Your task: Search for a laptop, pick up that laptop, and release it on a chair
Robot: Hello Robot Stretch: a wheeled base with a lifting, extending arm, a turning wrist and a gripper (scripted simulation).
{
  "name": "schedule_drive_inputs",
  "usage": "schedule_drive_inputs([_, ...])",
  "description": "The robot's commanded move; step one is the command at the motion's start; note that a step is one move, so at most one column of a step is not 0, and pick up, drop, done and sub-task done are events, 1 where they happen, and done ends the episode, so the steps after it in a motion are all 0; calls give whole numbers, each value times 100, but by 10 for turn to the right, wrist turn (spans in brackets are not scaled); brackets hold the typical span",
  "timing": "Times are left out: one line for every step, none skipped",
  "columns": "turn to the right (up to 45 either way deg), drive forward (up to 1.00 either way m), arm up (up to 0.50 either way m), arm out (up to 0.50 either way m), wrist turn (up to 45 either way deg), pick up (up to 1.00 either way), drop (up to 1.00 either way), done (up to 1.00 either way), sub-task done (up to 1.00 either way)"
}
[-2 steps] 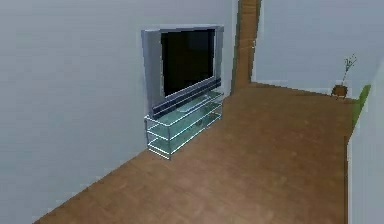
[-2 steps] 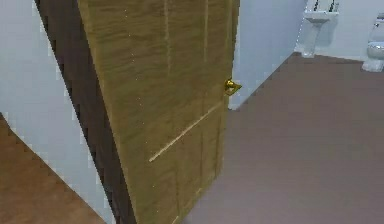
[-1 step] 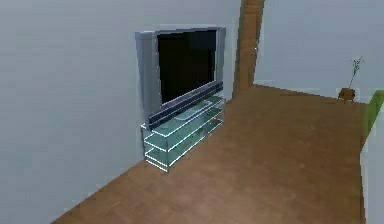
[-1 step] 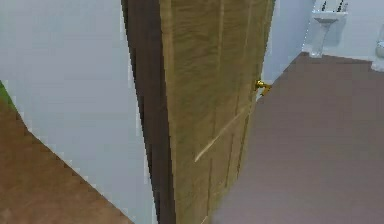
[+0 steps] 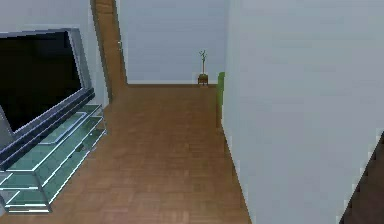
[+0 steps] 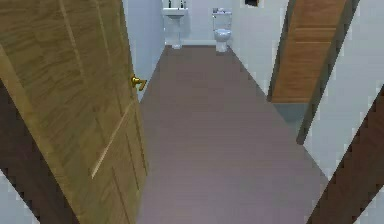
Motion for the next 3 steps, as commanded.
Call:
schedule_drive_inputs([0,100,0,0,0,0,0,0,0])
schedule_drive_inputs([0,100,0,0,0,0,0,0,0])
schedule_drive_inputs([0,100,0,0,0,0,0,0,0])
